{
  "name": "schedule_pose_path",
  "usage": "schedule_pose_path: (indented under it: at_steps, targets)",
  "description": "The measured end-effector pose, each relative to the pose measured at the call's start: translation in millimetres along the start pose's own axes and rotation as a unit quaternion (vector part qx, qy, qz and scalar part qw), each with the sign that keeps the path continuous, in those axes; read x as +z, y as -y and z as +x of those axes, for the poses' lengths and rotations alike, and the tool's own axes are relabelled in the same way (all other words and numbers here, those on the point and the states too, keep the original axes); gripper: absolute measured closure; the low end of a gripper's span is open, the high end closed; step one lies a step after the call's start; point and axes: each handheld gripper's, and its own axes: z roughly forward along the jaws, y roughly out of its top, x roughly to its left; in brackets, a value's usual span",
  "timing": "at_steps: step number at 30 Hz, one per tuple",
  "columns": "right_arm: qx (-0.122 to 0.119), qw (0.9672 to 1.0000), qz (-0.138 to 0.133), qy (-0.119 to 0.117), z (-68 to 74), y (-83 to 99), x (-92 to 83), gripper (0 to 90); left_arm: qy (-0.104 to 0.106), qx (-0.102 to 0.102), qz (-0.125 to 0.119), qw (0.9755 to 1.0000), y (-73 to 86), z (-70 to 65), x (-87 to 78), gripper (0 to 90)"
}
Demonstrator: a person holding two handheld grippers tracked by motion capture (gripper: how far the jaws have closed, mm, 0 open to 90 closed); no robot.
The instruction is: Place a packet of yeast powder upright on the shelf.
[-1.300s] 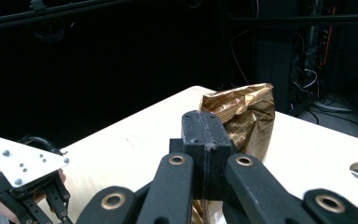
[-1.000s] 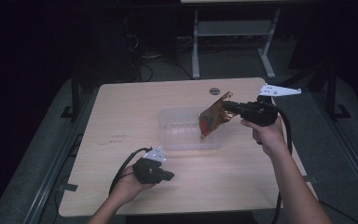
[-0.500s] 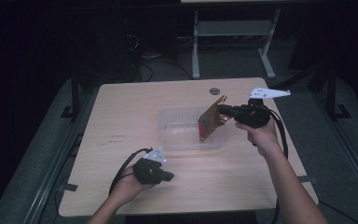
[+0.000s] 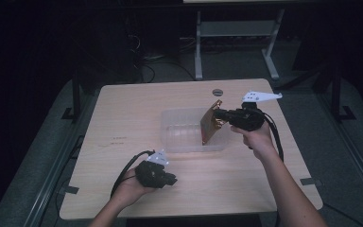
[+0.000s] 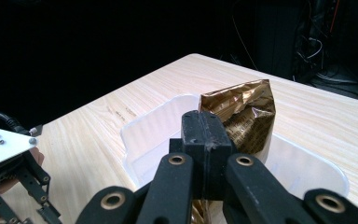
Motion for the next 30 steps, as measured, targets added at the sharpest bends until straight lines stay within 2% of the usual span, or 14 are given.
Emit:
schedule_pose_path:
  at_steps: [2, 7, 12, 14, 19, 24, 30]
  targets:
    - [-0.001, 1.0, 0.004, 0.001, 0.3, 0.4, 2.9, 90.0, -0.007, -0.004, -0.006, 0.9999, 0.2, 0.6, -0.5, 59.7]
    - [-0.003, 0.9998, 0.016, 0.006, 0.6, 3.1, 12.1, 90.0, -0.013, -0.004, -0.004, 0.9999, 1.3, 1.2, 0.4, 40.3]
    - [-0.007, 0.9995, 0.027, 0.013, 1.3, 5.7, 19.3, 89.2, -0.013, -0.004, 0.008, 0.9999, 2.9, 1.0, 4.6, 30.3]
    - [-0.004, 0.9996, 0.025, 0.014, 1.6, 5.9, 20.2, 87.6, -0.017, 0.002, 0.012, 0.9998, 2.7, 1.1, 4.9, 28.9]
    - [-0.017, 0.9988, 0.033, 0.032, 6.6, 2.3, 15.7, 63.5, -0.015, 0.007, 0.011, 0.9998, 3.6, 2.6, 5.8, 28.6]
    - [-0.028, 0.9983, 0.03, 0.041, 12.5, -1.4, 8.2, 47.3, -0.012, 0.004, 0.01, 0.9999, 4.0, 3.7, 6.7, 27.9]
    - [-0.037, 0.9974, 0.044, 0.043, 19.8, 0.8, 0.8, 42.6, -0.01, 0.003, 0.006, 0.9999, 4.2, 2.5, 6.5, 27.9]
